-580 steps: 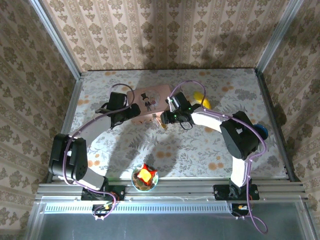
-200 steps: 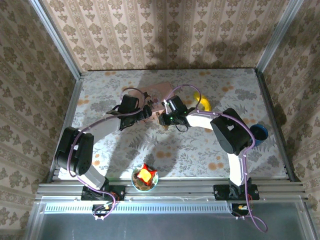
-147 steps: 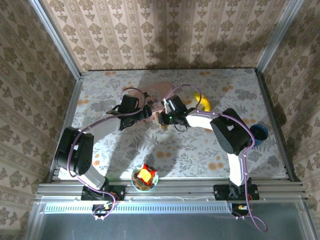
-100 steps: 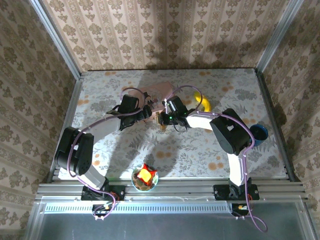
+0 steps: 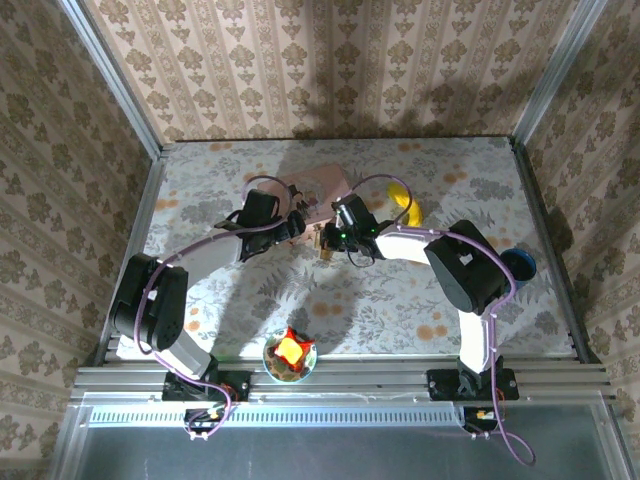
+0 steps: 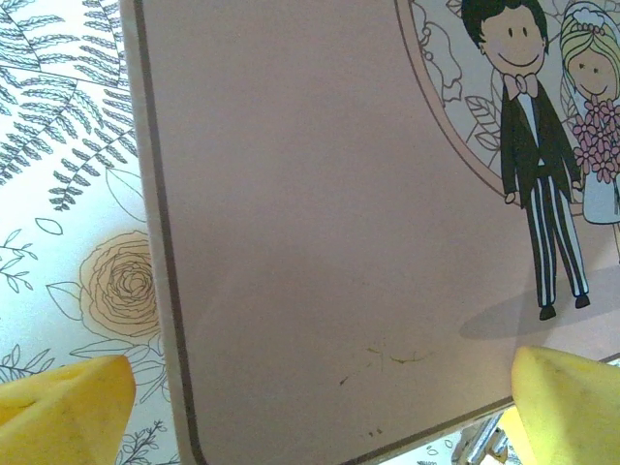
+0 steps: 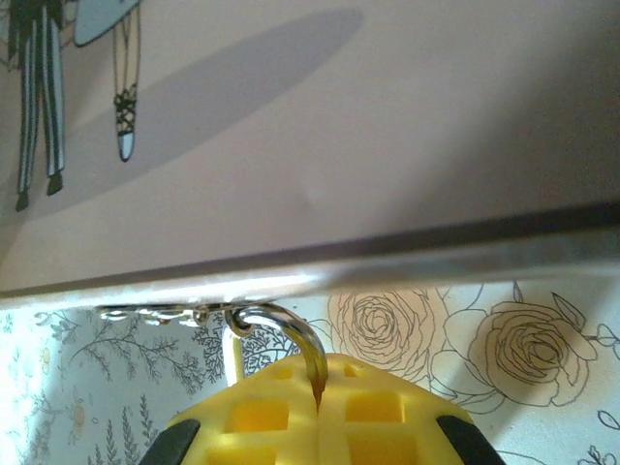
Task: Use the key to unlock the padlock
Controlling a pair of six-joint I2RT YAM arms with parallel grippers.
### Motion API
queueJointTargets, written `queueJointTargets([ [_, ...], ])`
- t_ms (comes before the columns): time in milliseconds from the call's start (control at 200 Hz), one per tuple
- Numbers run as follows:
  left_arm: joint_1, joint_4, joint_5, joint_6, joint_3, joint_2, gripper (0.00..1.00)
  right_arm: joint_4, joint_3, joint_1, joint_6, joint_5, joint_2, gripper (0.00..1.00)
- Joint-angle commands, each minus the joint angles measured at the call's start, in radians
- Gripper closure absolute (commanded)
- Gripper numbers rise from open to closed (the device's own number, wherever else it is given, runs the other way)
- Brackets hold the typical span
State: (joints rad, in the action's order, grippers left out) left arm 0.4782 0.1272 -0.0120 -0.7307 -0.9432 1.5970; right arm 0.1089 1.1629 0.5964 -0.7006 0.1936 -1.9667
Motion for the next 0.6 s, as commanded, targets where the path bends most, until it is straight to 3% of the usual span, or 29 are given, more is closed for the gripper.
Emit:
queueJointTargets([
  [0, -0.002, 0.083, 0.018, -0.006, 0.018, 0.02, 0.0, 0.006, -0.014, -0.009, -0.071, -0.062, 0.037, 0.97],
  [595, -0.011, 0.072, 0.004, -0.01, 0.04, 0.027, 0.0, 0.187, -0.088, -0.012, -0.289, -0.1, 0.028, 0.97],
])
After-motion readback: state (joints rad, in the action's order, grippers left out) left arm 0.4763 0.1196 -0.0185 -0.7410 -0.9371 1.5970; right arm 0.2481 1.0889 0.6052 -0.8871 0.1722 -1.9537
